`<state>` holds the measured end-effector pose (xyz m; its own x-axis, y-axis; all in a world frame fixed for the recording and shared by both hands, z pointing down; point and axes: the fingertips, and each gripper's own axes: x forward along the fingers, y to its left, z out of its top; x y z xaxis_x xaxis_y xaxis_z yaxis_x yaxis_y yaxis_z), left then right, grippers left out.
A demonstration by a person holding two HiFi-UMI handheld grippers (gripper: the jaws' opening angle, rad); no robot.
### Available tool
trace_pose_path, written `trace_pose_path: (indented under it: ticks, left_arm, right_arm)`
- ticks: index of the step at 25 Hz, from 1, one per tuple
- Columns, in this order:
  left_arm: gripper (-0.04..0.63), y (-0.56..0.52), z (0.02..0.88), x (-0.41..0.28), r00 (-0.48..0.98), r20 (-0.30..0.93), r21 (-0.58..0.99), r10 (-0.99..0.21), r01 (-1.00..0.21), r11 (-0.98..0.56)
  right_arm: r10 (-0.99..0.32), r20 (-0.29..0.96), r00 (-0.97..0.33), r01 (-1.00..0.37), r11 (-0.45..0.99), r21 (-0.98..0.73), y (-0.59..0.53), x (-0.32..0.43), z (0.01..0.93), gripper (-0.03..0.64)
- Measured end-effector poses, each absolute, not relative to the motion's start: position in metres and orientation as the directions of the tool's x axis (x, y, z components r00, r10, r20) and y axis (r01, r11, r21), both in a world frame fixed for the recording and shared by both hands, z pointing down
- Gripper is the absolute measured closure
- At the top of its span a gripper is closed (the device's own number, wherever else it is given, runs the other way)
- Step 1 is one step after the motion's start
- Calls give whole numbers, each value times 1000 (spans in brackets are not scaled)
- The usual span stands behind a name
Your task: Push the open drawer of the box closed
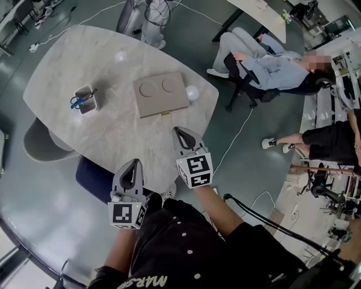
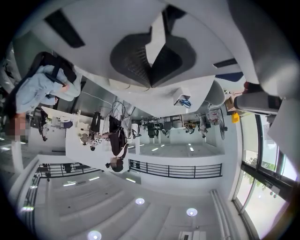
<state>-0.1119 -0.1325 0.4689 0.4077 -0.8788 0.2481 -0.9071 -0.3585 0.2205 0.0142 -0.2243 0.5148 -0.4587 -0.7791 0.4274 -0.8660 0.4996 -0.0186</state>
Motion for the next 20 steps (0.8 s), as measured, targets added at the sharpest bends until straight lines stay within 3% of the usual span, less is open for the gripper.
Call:
trace_pose_path:
  ticks: [20]
  left_arm:
    - [578,-125,371,-104,409,54,128,-911,-907,-400]
  right_arm:
    - [-862,138,-488,-872,487,-39,-155,50,387,620]
